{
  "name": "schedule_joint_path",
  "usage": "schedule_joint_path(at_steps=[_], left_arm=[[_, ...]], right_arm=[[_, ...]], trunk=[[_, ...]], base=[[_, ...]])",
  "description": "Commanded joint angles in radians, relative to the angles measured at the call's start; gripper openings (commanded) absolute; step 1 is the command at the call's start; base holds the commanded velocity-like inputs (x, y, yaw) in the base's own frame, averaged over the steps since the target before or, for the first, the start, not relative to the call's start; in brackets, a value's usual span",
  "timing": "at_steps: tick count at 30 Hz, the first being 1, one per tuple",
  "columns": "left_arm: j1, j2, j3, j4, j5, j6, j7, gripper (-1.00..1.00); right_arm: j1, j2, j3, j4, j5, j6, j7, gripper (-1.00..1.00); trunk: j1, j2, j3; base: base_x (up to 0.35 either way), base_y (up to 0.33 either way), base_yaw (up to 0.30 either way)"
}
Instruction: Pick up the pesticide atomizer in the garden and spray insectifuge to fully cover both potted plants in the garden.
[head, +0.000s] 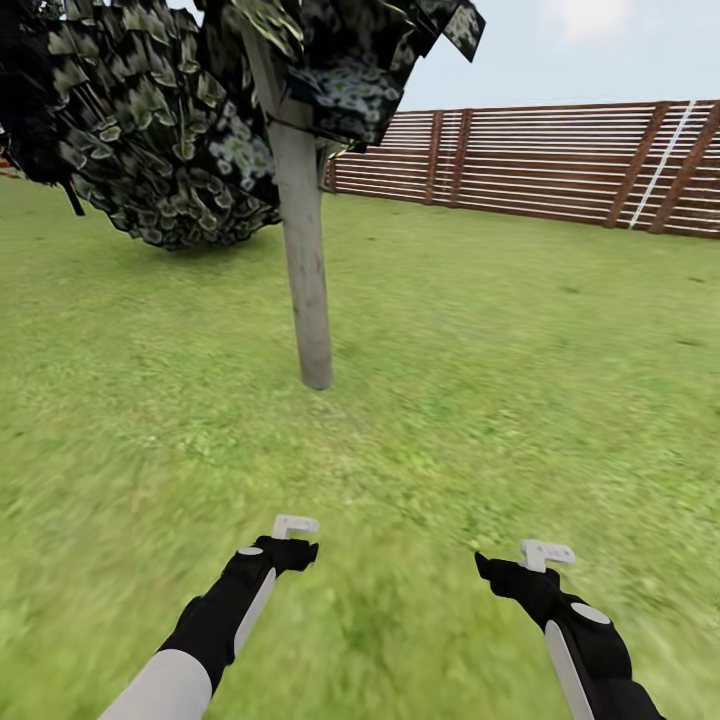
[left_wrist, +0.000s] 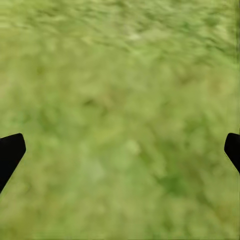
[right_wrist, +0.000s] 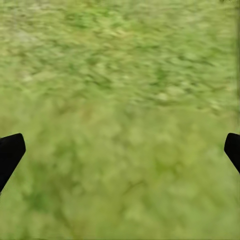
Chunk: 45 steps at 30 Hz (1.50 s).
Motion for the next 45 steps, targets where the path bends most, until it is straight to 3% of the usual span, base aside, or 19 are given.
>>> schedule_joint_path(at_steps=[1,23,37,45], left_arm=[[0.000,0.000,-0.001,-0.002,0.000,0.005,0.000,1.00],[0.001,0.000,-0.001,-0.002,0.001,0.005,0.000,1.00],[0.002,0.000,-0.001,-0.002,0.001,0.005,0.000,1.00],[0.002,0.000,-0.001,-0.002,0.001,0.005,0.000,1.00]], right_arm=[[-0.001,0.001,-0.002,-0.001,-0.008,0.005,0.000,1.00],[-0.001,0.001,-0.003,-0.001,-0.008,0.005,0.000,1.00],[-0.001,-0.002,-0.003,-0.001,-0.009,0.005,0.002,1.00],[-0.001,-0.002,-0.004,-0.001,-0.009,0.005,0.003,1.00]], trunk=[[0.000,0.000,-0.001],[0.000,0.000,-0.001],[0.000,0.000,-0.001],[0.000,0.000,-0.001]], base=[[0.296,0.195,-0.300],[0.054,0.022,-0.300],[0.314,0.087,-0.271],[0.337,0.096,-0.099]])
